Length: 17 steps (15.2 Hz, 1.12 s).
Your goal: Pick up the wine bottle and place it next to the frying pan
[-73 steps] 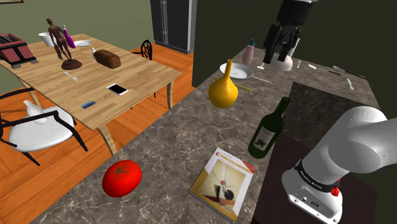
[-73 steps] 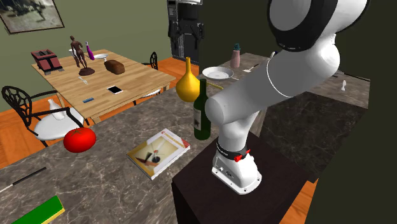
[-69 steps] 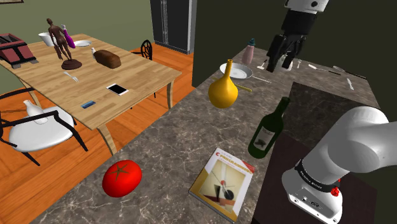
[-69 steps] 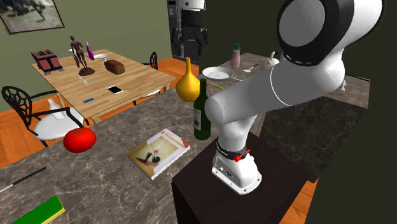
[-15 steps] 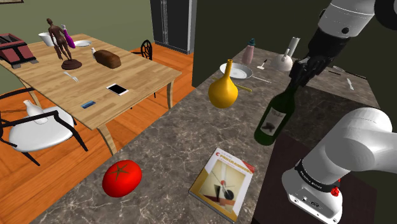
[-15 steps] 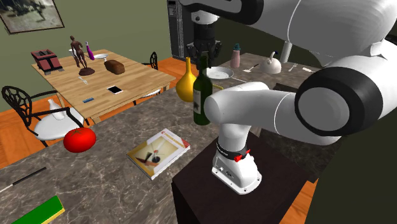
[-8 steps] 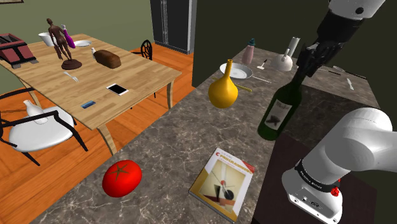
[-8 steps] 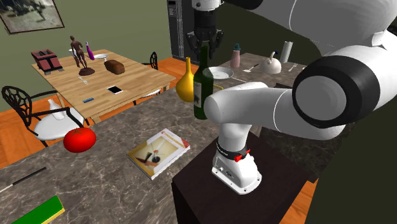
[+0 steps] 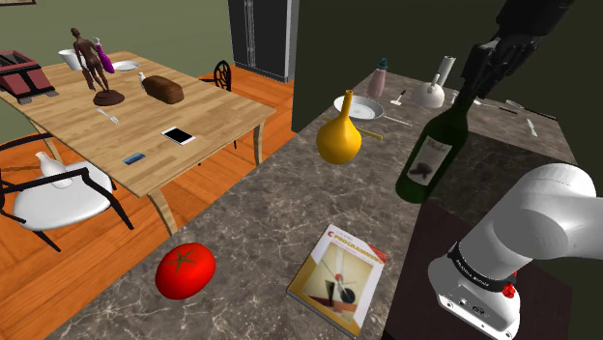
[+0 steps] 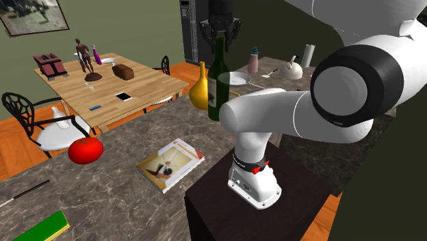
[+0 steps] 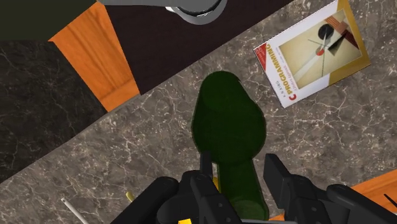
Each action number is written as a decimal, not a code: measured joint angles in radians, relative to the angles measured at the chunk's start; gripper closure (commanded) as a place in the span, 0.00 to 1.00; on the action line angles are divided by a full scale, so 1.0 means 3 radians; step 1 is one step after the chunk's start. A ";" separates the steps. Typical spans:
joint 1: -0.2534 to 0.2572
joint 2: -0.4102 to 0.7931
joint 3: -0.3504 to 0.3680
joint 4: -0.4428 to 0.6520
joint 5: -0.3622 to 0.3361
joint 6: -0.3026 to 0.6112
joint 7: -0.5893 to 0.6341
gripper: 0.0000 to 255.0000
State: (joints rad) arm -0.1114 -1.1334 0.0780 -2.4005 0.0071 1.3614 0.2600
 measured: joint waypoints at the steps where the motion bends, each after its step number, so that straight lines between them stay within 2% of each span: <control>1: -0.0002 0.0030 0.0000 0.0066 -0.0001 -0.0035 0.0000 1.00; 17: -0.0039 0.0544 -0.0017 0.1089 -0.0036 -0.0544 -0.0024 1.00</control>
State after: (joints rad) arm -0.1230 -0.9703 0.0728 -2.0739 -0.0036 1.1983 0.2528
